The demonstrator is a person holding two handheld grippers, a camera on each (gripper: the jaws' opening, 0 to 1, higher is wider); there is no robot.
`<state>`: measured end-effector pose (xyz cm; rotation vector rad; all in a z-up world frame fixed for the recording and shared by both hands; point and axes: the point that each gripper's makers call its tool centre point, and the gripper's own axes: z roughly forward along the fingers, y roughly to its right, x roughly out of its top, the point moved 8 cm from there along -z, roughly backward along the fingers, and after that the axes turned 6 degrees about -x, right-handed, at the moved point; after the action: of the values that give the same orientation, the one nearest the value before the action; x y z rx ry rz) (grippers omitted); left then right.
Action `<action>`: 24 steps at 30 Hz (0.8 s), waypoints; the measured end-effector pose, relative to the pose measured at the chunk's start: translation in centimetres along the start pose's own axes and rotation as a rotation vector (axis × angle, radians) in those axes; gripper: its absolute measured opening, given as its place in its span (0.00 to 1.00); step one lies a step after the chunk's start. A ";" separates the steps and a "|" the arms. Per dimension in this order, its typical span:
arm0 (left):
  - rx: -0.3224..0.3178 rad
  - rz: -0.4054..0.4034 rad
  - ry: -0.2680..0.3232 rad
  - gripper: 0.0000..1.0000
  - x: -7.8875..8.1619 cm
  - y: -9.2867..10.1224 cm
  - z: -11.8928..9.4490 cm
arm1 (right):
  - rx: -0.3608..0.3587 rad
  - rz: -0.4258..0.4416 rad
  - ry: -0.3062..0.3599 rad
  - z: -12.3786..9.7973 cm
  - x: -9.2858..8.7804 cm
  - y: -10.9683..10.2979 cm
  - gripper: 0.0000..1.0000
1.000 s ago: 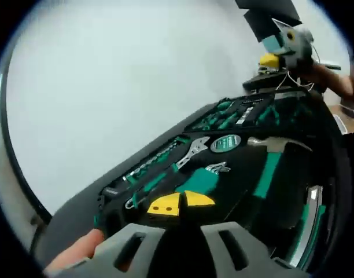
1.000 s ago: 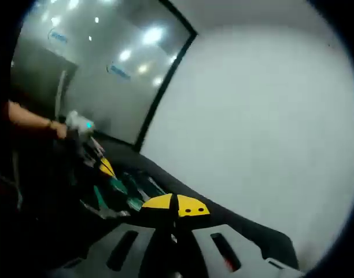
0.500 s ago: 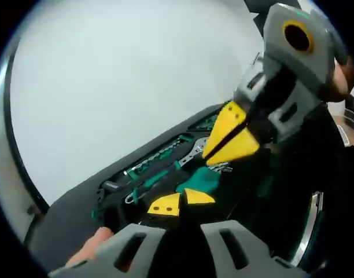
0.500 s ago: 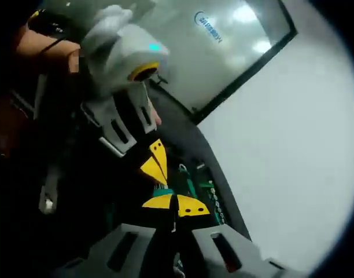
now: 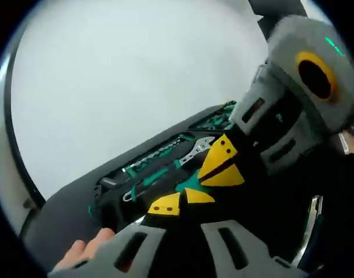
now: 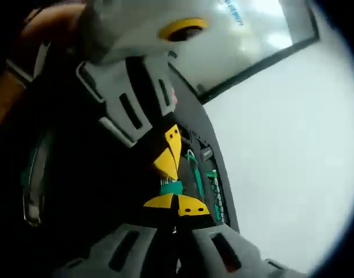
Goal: Pick up the tools and put them into their designated positions in the toolbox.
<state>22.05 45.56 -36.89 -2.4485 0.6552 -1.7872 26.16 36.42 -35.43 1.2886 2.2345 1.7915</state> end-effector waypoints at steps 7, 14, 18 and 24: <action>-0.013 0.089 -0.099 0.00 0.3 -1.1 -1.4 | -0.013 -0.221 -0.048 0.6 0.8 -0.3 0.00; -0.022 0.025 -0.102 0.00 0.1 -2.1 -0.7 | 0.060 -0.066 -0.021 1.0 0.2 0.5 0.00; -0.103 0.135 -0.151 0.00 0.9 -1.3 0.4 | 0.074 -0.092 -0.010 1.1 0.2 0.5 0.00; -0.181 0.255 -0.158 0.00 2.0 -0.3 1.0 | 0.065 -0.195 0.015 1.1 0.5 -0.1 0.00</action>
<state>23.58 44.86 -35.36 -2.4455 1.0992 -1.4840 26.25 37.58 -35.68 1.0276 2.3513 1.6797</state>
